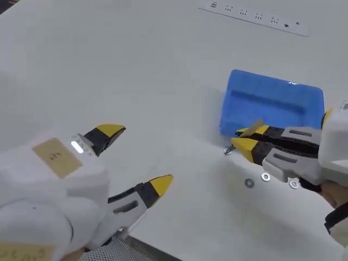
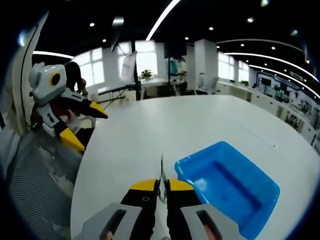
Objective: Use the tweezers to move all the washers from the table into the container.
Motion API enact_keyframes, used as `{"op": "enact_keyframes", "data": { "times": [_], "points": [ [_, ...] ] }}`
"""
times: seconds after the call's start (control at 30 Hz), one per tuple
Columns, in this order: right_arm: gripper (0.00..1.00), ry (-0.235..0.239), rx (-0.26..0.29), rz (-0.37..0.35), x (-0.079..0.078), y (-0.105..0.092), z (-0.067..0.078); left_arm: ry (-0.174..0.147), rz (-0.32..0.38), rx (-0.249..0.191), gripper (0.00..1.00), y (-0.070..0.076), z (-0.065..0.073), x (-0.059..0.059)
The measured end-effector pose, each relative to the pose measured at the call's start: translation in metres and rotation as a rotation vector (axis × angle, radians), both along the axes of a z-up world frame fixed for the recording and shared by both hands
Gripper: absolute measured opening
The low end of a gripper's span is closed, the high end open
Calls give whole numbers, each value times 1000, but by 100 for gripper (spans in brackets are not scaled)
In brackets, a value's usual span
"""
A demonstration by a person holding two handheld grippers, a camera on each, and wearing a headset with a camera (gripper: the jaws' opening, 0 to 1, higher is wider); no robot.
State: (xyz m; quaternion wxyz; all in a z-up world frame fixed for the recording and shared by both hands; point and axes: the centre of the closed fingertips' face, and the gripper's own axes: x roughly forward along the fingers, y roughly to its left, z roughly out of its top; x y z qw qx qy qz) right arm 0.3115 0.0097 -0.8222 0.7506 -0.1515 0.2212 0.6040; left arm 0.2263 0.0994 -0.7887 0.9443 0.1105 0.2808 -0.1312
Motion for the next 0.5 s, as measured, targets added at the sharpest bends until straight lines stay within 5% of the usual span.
{"op": "enact_keyframes", "data": {
  "times": [0.3, 0.5],
  "points": [
    [2, -96, -92, 37, -2, 11, -2, -3, 7, 6, 54, 3, 0, 0],
    [2, -106, -110, 42, -4, 15, -3, -10, 4, 2, 54, 2, 0, 0]
  ]
}}
